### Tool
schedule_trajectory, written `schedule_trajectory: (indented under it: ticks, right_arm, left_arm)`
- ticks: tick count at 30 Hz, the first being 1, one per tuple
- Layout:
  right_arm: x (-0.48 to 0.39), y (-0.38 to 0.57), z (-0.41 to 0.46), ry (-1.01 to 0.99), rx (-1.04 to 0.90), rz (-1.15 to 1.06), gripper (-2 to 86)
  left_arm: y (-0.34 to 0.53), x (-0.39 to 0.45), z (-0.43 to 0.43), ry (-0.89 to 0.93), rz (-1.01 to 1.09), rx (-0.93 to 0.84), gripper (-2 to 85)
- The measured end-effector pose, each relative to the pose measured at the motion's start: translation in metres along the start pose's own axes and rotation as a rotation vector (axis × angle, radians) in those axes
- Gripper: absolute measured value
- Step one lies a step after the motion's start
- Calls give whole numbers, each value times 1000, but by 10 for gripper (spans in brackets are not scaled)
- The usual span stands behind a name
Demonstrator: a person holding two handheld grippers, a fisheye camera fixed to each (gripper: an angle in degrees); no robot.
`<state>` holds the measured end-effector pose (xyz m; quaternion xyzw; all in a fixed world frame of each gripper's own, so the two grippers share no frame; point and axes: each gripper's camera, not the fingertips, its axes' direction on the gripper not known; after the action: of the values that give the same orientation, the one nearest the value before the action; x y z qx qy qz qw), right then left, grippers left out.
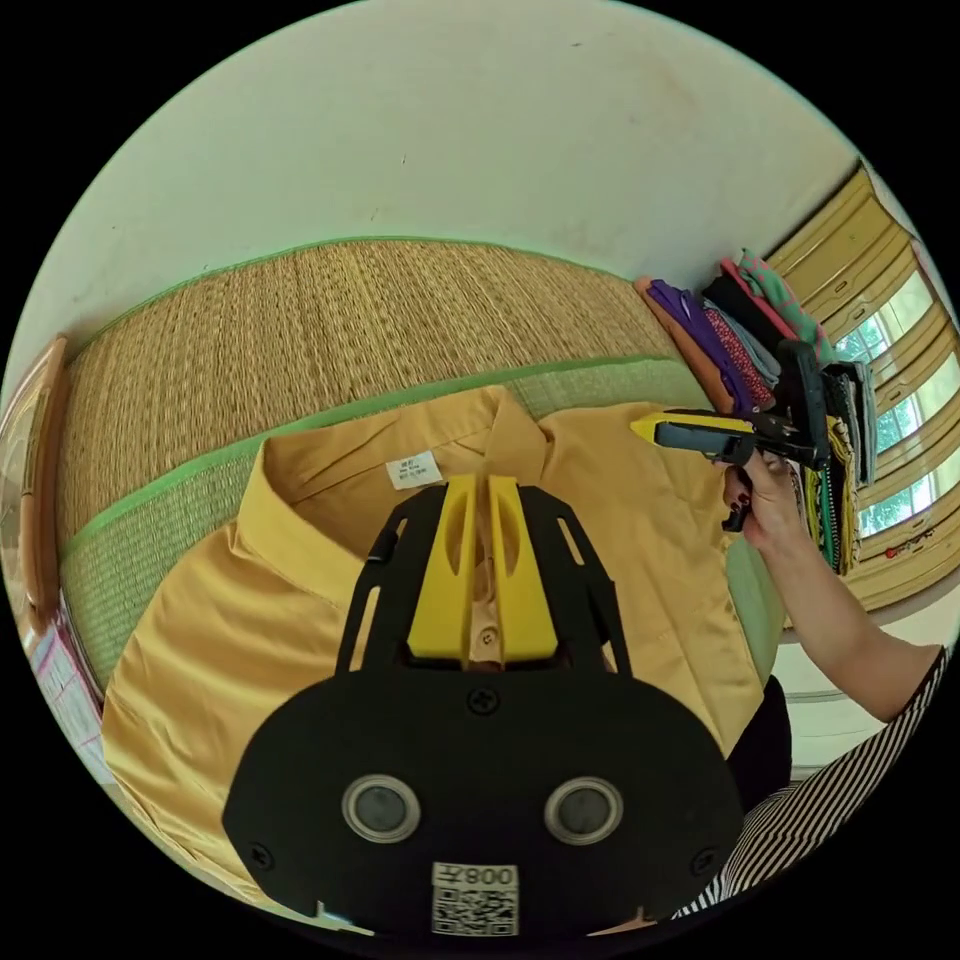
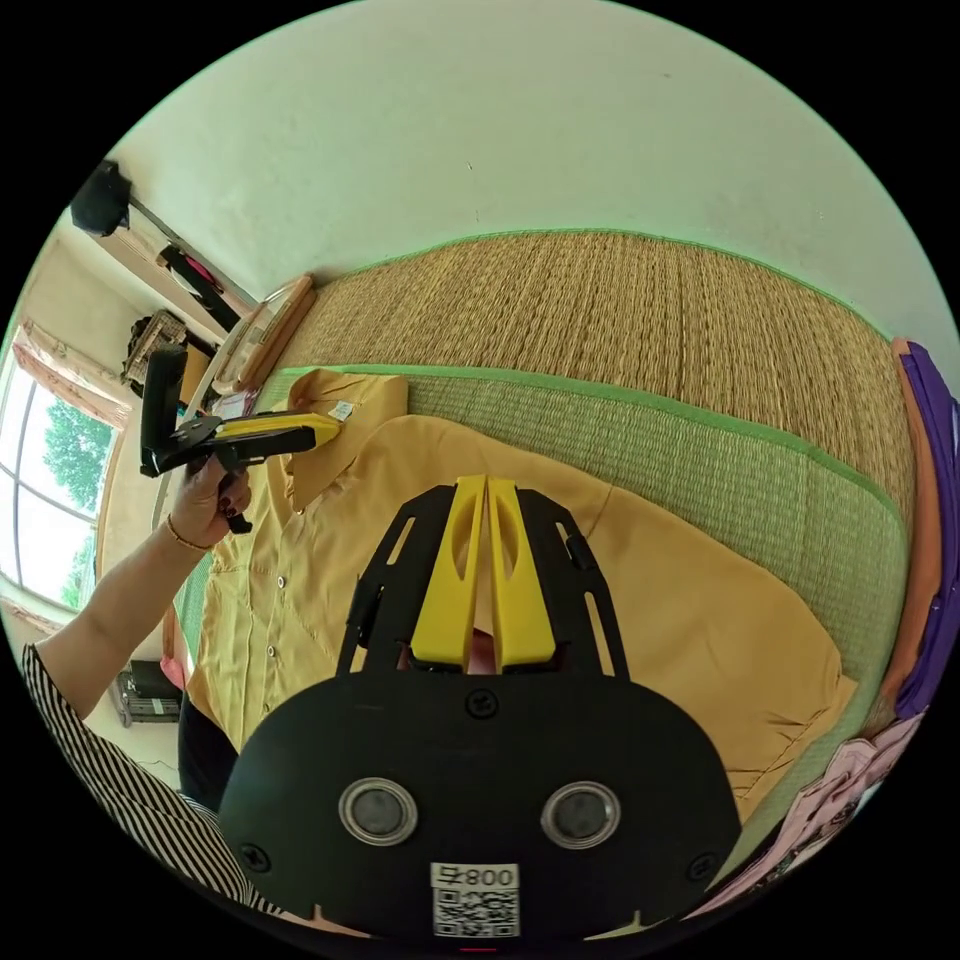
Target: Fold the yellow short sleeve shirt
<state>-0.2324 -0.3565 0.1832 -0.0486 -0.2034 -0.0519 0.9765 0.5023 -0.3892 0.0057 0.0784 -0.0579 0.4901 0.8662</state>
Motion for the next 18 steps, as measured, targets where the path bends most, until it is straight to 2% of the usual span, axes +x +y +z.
schedule_trajectory:
  ticks: [4, 10, 15, 18]
  right_arm:
    - [4, -12, 25, 43, -48, 3, 2]
    - [8, -15, 42, 6, -33, 46, 2]
    - [-60, -27, 42, 4, 36, -91, 2]
    - [-108, -42, 57, -10, 47, -198, 2]
  left_arm:
    - [-11, -7, -19, -18, -38, 145, 9]
    - [-19, -19, -17, -41, -29, 145, 7]
    - [1, -37, -46, 17, -85, 291, 13]
    - [22, -58, -61, -10, -162, 351, 10]
